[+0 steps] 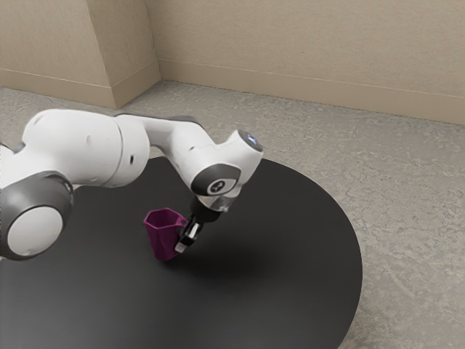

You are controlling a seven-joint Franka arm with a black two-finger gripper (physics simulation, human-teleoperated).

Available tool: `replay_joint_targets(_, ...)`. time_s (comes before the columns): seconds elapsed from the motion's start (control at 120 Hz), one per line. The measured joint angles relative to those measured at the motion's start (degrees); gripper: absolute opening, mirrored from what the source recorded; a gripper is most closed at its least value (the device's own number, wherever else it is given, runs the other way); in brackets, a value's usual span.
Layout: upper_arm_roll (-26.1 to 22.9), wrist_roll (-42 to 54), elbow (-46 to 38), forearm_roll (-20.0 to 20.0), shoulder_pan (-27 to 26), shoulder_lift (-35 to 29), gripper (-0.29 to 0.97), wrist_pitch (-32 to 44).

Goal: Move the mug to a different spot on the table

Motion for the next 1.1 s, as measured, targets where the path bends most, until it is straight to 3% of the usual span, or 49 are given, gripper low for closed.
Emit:
replay_joint_targets(0.375, -0.2, -0.6, 1.5, 0.0, -0.7, 1.7, 0.06, 0.3)
replay_joint_targets(0.608, -0.2, -0.5, 1.7, 0.4, -0.4, 2.1, 0.43, 2.8)
replay_joint_targets(0.842, 0.2, -0.5, 3.5, -6.7, 1.2, 0.8, 0.58, 9.6)
replay_joint_targets(1.1, 0.2, 7.5, 1.7, -13.0, 1.6, -9.0, 0.64, 13.1)
